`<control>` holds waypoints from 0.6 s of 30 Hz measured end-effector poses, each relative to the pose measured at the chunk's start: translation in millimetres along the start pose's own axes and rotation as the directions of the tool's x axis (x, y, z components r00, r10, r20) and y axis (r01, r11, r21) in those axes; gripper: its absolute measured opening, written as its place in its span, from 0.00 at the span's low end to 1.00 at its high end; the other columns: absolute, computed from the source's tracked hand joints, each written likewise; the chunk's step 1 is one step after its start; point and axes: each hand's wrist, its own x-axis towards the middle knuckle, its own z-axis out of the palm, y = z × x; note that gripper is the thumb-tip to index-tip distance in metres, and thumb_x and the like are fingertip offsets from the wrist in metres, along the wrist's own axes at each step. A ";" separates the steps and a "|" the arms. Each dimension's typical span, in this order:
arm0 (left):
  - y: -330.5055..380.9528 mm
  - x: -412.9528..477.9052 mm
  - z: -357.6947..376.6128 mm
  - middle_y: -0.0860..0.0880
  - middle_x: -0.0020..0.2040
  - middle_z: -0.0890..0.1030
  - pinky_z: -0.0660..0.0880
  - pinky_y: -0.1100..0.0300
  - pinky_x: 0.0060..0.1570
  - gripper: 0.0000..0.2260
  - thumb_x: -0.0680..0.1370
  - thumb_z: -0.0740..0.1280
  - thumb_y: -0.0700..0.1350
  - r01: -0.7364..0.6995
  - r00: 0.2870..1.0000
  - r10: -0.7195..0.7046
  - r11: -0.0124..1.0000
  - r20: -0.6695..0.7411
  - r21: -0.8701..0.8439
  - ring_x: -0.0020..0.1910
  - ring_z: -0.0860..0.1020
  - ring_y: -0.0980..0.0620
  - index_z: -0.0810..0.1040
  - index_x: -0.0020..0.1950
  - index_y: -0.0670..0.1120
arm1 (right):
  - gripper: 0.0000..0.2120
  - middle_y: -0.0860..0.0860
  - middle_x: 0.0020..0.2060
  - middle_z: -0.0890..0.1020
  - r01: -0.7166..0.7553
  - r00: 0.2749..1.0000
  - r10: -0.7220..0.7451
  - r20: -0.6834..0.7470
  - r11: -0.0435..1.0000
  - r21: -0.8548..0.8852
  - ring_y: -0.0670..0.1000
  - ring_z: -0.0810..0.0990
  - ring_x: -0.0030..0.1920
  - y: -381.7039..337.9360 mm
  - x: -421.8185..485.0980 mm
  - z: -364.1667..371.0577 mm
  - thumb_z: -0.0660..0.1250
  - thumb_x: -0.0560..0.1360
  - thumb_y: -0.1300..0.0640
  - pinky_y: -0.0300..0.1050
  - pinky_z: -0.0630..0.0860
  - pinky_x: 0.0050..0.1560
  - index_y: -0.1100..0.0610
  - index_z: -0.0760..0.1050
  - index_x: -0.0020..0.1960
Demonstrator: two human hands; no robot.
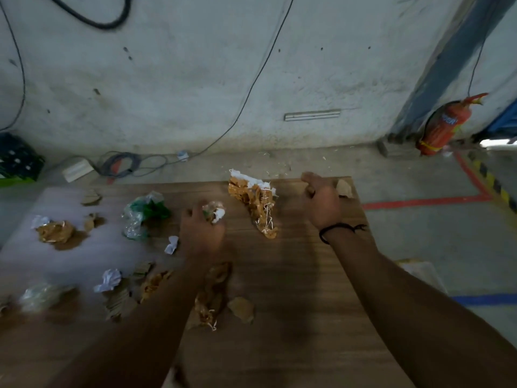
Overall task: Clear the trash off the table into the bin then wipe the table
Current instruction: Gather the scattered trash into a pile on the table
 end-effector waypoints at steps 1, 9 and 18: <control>-1.4 10.7 0.0 0.39 0.56 0.76 0.77 0.48 0.49 0.22 0.71 0.71 0.48 -0.004 1.000 0.004 0.999 -0.001 -0.049 0.52 0.77 0.39 0.72 0.63 0.48 | 0.20 0.58 0.63 0.78 0.024 1.000 -0.024 -0.018 0.999 0.025 0.55 0.75 0.65 -1.4 9.4 -1.0 0.61 0.73 0.74 0.38 0.67 0.66 0.62 0.77 0.62; 59.0 57.6 35.1 0.44 0.61 0.74 0.67 0.47 0.56 0.22 0.69 0.68 0.59 -0.381 0.924 0.381 0.918 0.024 0.107 0.60 0.70 0.40 0.73 0.60 0.53 | 0.22 0.57 0.73 0.65 -0.015 0.999 0.023 0.024 0.961 -0.274 0.53 0.68 0.70 66.6 51.2 -30.1 0.60 0.75 0.71 0.37 0.64 0.66 0.62 0.71 0.68; 67.9 59.0 101.8 0.46 0.77 0.54 0.52 0.28 0.66 0.33 0.61 0.66 0.74 -0.340 0.829 0.178 0.913 0.530 0.226 0.75 0.45 0.33 0.69 0.64 0.64 | 0.27 0.56 0.75 0.61 -0.107 0.928 0.260 0.267 0.872 -0.477 0.58 0.62 0.73 109.0 48.4 -13.7 0.61 0.77 0.55 0.56 0.67 0.69 0.58 0.60 0.75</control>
